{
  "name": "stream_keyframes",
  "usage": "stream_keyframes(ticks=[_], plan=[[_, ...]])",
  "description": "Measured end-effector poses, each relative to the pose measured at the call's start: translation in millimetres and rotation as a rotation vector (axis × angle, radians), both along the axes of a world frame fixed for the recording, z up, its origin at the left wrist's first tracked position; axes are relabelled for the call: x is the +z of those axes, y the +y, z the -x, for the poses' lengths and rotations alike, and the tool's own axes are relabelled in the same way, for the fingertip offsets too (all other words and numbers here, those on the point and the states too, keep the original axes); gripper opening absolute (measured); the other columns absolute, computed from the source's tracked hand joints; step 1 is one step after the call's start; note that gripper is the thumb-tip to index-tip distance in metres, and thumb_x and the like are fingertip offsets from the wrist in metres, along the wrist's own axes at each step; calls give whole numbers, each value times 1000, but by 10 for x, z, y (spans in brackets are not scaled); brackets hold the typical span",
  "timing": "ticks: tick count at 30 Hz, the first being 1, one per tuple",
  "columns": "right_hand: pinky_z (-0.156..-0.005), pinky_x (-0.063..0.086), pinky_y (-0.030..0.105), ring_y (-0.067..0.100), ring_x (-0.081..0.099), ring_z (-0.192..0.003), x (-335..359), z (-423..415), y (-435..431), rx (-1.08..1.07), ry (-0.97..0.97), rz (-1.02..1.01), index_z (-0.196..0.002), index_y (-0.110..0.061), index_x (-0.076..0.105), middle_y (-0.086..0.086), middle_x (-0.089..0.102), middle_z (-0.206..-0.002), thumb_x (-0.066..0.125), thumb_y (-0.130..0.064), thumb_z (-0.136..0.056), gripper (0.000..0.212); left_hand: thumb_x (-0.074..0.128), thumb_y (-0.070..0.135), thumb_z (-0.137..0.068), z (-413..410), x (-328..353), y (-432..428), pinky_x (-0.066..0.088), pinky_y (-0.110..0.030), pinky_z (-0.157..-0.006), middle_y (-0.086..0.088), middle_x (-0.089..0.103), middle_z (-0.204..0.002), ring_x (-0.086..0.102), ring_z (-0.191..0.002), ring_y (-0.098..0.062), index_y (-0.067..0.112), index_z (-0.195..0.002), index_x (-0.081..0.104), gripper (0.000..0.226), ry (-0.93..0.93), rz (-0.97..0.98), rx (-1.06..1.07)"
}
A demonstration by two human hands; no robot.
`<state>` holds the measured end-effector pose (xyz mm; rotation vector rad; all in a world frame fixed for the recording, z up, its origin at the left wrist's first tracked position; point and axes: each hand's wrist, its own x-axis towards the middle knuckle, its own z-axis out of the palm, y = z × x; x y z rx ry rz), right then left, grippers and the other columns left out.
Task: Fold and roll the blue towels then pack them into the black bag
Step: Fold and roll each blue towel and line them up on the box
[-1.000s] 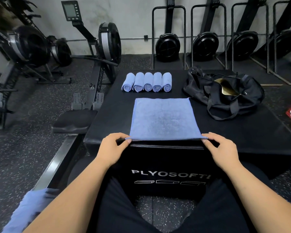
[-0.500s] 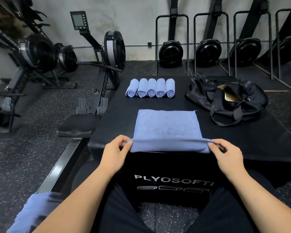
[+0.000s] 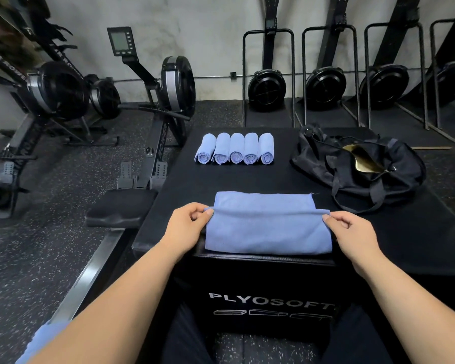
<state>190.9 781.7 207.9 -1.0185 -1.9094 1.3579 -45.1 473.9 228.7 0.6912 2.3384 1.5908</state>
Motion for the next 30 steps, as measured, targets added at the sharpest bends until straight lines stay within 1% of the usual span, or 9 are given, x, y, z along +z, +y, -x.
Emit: stream_keyframes(ticks=[3, 8, 10, 13, 18, 20, 23, 26, 30], plan=[[-73, 47, 25, 11, 62, -76, 108, 292, 163, -9, -55, -27, -88, -26, 78, -8, 74, -75, 76, -30, -93, 7, 74, 31, -98, 272, 44, 263, 51, -28, -70, 13, 64, -63, 56, -60, -3, 22, -94, 77, 11, -7, -1, 43], [-90, 51, 36, 19, 69, -99, 50, 670, 467, -36, -197, -62, -97, -29, 76, -11, 75, -94, 73, -35, -91, 9, 73, 35, -96, 612, -43, 631, 51, -30, -72, 7, 69, -72, 60, -63, -9, 28, -107, 72, 12, 21, 88, 109], [-85, 50, 35, 14, 68, -95, -34, 689, 485, -10, -247, -61, -109, -35, 70, -11, 76, -85, 74, -35, -90, 20, 72, 33, -96, 625, -200, 679, 53, -32, -78, 6, 72, -76, 66, -72, -10, 30, -124, 64, 30, -21, 159, 54], [-77, 46, 31, 9, 68, -89, -123, 625, 438, 4, -191, -73, -113, -41, 67, -15, 75, -76, 74, -30, -91, 25, 71, 25, -96, 531, -399, 610, 50, -25, -80, 13, 75, -85, 67, -79, -5, 37, -123, 65, 30, -27, 108, 28], [-83, 48, 22, 0, 67, -93, -192, 575, 416, 42, -179, -131, -98, -43, 81, -20, 76, -94, 74, -23, -93, 21, 73, 29, -96, 533, -493, 547, 50, -21, -82, -4, 73, -86, 66, -80, -11, 39, -115, 76, 21, -14, 103, 1], [-87, 51, 28, 6, 67, -94, -199, 575, 428, 32, -169, -107, -104, -45, 80, -15, 76, -97, 73, -22, -93, 26, 75, 30, -95, 551, -505, 559, 51, -22, -86, -8, 71, -80, 68, -86, -13, 42, -123, 72, 30, -51, 111, -10], [-85, 49, 32, 12, 64, -93, -193, 599, 438, 34, -182, -106, -118, -44, 76, -10, 74, -103, 70, -20, -95, 34, 75, 31, -95, 586, -514, 579, 47, -24, -77, 2, 67, -72, 63, -75, -6, 47, -133, 64, 44, -20, 172, -26], [-88, 46, 34, 6, 61, -92, -199, 616, 438, 50, -205, -142, -127, -38, 72, -16, 69, -112, 68, -16, -95, 39, 73, 30, -95, 597, -490, 598, 44, -20, -74, 6, 68, -90, 60, -77, -4, 43, -145, 56, 54, 19, 235, -62], [-86, 39, 29, 0, 58, -93, -232, 633, 440, 59, -275, -199, -133, -35, 68, -20, 64, -124, 64, -15, -98, 40, 71, 29, -97, 602, -455, 586, 42, -19, -87, 9, 64, -124, 57, -96, -2, 36, -154, 47, 62, 33, 272, -118]])
